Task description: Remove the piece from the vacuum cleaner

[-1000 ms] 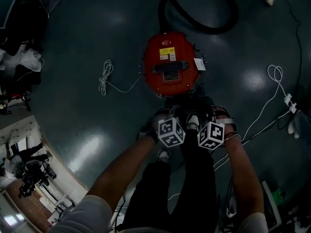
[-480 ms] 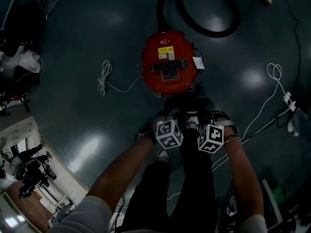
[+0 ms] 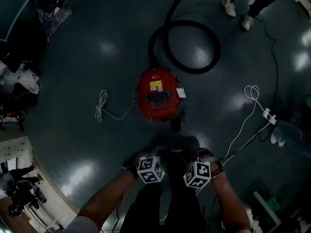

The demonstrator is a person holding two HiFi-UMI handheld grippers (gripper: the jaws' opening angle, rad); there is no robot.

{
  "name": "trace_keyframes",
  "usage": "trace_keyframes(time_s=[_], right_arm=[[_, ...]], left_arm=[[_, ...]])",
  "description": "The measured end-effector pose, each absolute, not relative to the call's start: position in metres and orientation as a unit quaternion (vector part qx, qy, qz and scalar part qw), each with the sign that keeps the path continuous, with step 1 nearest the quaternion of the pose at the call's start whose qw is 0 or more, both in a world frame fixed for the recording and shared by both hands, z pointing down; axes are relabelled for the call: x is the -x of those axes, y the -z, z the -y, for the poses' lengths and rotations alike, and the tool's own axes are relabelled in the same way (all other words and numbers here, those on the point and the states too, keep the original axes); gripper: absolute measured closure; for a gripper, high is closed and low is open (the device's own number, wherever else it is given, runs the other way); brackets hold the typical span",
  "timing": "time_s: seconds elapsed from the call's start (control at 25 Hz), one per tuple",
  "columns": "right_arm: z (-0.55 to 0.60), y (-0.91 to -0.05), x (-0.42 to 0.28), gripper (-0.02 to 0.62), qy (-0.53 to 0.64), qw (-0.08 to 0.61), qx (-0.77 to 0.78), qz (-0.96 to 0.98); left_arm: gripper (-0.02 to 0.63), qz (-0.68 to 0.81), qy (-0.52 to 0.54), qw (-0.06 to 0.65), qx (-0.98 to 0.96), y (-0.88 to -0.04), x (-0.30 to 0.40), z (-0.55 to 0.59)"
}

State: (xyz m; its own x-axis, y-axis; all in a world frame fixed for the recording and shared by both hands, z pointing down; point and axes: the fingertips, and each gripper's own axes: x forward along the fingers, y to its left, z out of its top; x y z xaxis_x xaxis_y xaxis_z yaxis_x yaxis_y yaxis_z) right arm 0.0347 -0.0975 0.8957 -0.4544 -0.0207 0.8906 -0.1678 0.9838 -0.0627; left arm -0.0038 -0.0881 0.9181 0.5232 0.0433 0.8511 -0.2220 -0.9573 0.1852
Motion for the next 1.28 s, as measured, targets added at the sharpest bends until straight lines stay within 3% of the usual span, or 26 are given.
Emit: trace_keyframes(time_s=[0.52,0.84,1.28], right_arm=[[0.062,-0.57,0.004,0.548,-0.072,0.479,-0.099,0.869],[0.015,-0.508,0.017,0.548,-0.062,0.465,-0.133,0.873],[-0.013,-0.478,0.023,0.549,-0.045,0.475,-0.123,0.87]], left_arm=[[0.575,0.013,-0.464,0.107,-0.879,-0.605,0.04,0.056],[0.575,-0.002,-0.458,0.077,-0.886,-0.54,0.057,0.014],[0.575,-0.013,-0.451,0.069,-0.89,-0.514,0.062,-0.013]])
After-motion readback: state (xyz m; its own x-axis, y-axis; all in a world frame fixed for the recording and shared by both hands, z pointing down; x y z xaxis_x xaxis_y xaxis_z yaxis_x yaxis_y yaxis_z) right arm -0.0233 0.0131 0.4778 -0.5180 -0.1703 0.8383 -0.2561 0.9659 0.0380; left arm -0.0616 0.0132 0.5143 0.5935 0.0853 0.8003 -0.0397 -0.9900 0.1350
